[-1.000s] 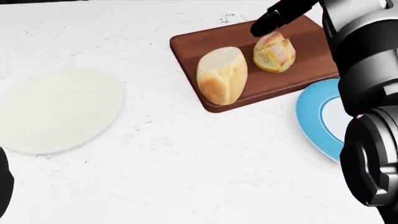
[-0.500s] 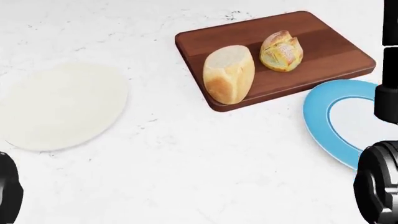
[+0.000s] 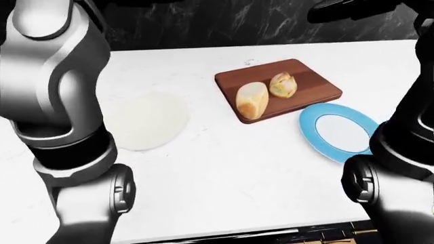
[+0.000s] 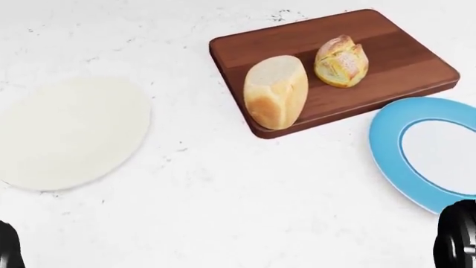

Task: Place all breads on the cutting board.

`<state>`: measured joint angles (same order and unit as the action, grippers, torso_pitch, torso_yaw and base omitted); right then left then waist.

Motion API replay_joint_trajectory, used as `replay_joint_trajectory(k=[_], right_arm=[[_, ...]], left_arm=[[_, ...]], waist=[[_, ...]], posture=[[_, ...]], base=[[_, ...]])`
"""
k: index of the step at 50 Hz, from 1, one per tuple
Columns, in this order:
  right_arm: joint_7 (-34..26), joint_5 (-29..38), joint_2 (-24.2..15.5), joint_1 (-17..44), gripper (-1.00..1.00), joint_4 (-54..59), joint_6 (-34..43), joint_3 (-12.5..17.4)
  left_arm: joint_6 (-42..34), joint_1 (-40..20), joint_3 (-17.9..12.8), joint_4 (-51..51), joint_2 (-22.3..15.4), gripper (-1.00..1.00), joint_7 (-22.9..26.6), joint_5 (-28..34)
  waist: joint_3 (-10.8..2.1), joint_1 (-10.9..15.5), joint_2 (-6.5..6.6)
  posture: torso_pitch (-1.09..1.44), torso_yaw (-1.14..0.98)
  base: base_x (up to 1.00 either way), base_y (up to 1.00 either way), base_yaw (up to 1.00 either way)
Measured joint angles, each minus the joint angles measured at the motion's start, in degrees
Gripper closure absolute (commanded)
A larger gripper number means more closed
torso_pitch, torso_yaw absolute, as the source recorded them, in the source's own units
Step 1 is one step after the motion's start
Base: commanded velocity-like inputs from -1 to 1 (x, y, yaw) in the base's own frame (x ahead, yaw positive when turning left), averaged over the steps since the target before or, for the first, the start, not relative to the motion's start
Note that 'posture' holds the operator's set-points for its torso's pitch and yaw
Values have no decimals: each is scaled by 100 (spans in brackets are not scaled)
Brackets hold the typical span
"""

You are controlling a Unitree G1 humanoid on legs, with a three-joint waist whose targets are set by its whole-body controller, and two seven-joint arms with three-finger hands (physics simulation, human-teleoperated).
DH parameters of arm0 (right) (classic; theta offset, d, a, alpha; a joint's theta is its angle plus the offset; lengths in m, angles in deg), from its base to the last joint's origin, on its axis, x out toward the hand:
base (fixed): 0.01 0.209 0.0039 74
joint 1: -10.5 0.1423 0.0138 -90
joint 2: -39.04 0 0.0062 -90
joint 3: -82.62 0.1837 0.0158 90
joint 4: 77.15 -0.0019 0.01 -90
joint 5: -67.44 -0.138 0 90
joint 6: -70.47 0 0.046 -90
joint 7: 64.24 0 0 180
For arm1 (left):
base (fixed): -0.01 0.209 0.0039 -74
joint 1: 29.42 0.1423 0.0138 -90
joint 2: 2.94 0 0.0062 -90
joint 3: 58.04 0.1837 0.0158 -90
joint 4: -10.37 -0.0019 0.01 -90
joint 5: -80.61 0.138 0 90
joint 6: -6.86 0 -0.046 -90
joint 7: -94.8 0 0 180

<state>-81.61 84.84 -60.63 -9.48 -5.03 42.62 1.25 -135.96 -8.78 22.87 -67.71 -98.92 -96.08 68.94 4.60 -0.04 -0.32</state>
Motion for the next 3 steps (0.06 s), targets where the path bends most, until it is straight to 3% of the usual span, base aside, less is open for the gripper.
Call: replay_joint_trajectory(k=[3], right_arm=[[100, -40, -61, 112, -100, -5, -66, 30]], left_arm=[[69, -31, 27, 204, -22, -100, -3, 52]], waist=[[-10, -4, 4]], posture=[[0, 0]], base=[[0, 0, 0]])
